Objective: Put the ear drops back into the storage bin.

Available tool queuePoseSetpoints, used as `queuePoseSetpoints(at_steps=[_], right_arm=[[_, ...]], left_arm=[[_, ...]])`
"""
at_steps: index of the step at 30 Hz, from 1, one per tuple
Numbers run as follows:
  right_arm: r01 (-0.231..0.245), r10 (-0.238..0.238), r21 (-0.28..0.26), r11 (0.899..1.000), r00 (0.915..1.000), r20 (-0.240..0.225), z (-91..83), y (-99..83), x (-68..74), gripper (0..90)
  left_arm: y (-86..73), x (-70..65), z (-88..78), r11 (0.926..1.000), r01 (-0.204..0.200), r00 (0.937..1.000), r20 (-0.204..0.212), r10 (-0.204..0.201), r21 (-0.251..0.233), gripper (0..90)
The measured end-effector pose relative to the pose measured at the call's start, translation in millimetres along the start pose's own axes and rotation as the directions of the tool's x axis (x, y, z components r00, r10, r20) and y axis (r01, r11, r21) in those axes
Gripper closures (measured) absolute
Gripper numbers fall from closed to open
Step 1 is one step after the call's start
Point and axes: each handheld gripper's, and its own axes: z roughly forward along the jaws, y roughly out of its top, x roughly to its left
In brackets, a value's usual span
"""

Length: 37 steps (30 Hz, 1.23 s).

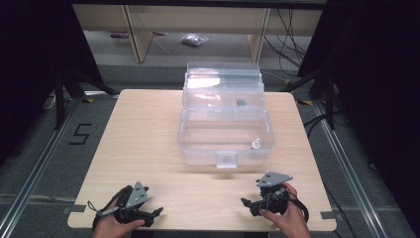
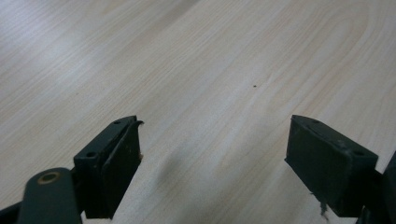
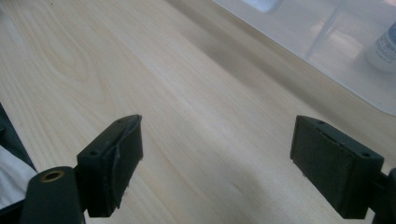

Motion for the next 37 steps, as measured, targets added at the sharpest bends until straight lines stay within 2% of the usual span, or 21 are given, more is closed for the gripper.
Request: queuePoseSetpoints(at_steps=[2, 3, 4, 5, 6, 8, 11, 12, 13, 14, 17, 23, 25, 29, 30, 31, 33, 36, 37], right_arm=[[-0.017, 0.017, -0.011, 1.0, 0.9998, 0.004, 1.0, -1.4, 2.2, 17.9], [0.011, -0.011, 0.003, 1.0, 0.9999, 0.002, -1.2, -1.3, 0.0, 17.9], [-0.032, 0.032, 0.001, 0.999, 0.9995, 0.001, -1.2, -3.5, 2.9, 17.7], [-0.032, 0.032, 0.001, 0.999, 0.9995, 0.001, -1.2, -3.5, 2.9, 17.7], [-0.008, 0.008, 0.004, 1.0, 1.0, 0.0, -2.6, -4.7, 0.9, 17.7], [-0.016, 0.016, 0.001, 1.0, 0.9998, 0.011, -3.6, -6.5, 0.9, 17.4], [-0.018, 0.018, 0.007, 1.0, 0.9998, 0.002, -3.8, -8.5, 0.0, 17.3], [-0.032, 0.032, 0.009, 0.999, 0.9995, 0.009, -4.8, -9.6, 0.8, 17.3], [-0.017, 0.017, 0.004, 1.0, 0.9998, 0.003, -4.4, -10.1, 0.3, 17.3], [-0.033, 0.033, 0.011, 0.999, 0.9995, 0.002, -6.0, -10.1, 1.7, 17.3], [-0.036, 0.036, 0.001, 0.999, 0.9993, 0.009, -6.6, -12.3, 3.1, 17.3], [-0.013, 0.013, -0.012, 1.0, 0.9999, 0.004, -9.3, -14.7, 4.0, 17.1], [-0.018, 0.018, -0.021, 1.0, 0.9996, 0.02, -10.9, -16.2, 5.4, 17.1], [-0.03, 0.03, -0.019, 0.999, 0.9995, 0.007, -12.3, -17.2, 5.2, 17.1], [-0.031, 0.031, -0.016, 0.999, 0.9994, 0.018, -12.8, -17.5, 5.3, 17.1], [-0.01, 0.011, -0.028, 1.0, 0.9997, 0.024, -12.4, -17.5, 3.9, 17.1], [-0.009, 0.01, -0.028, 1.0, 0.9997, 0.02, -12.2, -17.5, 3.8, 17.1], [-0.037, 0.037, -0.016, 0.999, 0.9992, 0.014, -13.0, -17.2, 5.7, 17.1], [-0.022, 0.022, -0.022, 1.0, 0.9996, 0.019, -12.2, -17.6, 4.7, 17.1]], left_arm=[[0.0, 0.1, 0.0, 1.0, 0.0, 1.0, 0.0, 0.0, 0.0, 17.4], [0.0, 0.1, 0.0, 1.0, 0.0, 1.0, 0.0, 0.0, 0.0, 17.4], [0.0, -0.3, -0.1, 1.0, 0.004, 1.0, 0.004, -0.004, -0.002, 17.4], [0.0, -0.3, -0.1, 1.0, 0.004, 1.0, 0.004, -0.004, -0.002, 17.4], [0.0, -0.2, 0.0, 1.0, 0.002, 1.0, 0.003, -0.002, -0.002, 17.4], [-0.1, -0.1, 0.2, 1.0, 0.003, 1.0, 0.003, -0.003, -0.003, 17.4], [-0.1, 0.2, 0.5, 1.0, 0.001, 1.0, 0.002, -0.001, 0.0, 17.4], [-0.1, -0.1, 0.2, 1.0, 0.003, 1.0, 0.003, -0.003, -0.002, 17.4], [-0.1, -0.1, 0.2, 1.0, 0.003, 1.0, 0.003, -0.003, -0.002, 17.4], [0.1, 0.3, 0.5, 1.0, 0.002, 1.0, 0.0, -0.002, 0.003, 17.4], [0.0, 0.4, 0.5, 1.0, 0.001, 1.0, 0.002, -0.001, 0.003, 17.4], [0.1, 1.0, 0.6, 1.0, -0.001, 1.0, 0.005, 0.001, 0.007, 17.4], [0.1, 0.9, 0.4, 1.0, 0.001, 1.0, 0.005, -0.001, 0.005, 17.4], [0.0, -0.1, 0.0, 1.0, 0.002, 1.0, 0.002, -0.002, -0.002, 17.4], [0.0, 0.2, 0.1, 1.0, 0.002, 1.0, 0.005, -0.002, -0.001, 17.4], [0.2, 0.5, 0.3, 1.0, 0.0, 1.0, 0.002, 0.0, 0.003, 17.4], [0.2, 0.5, 0.3, 1.0, 0.0, 1.0, 0.002, 0.0, 0.003, 17.4], [0.1, -0.2, 0.0, 1.0, 0.001, 1.0, 0.002, -0.001, -0.001, 17.4], [0.1, -0.2, 0.0, 1.0, 0.001, 1.0, 0.002, -0.001, -0.001, 17.4]])
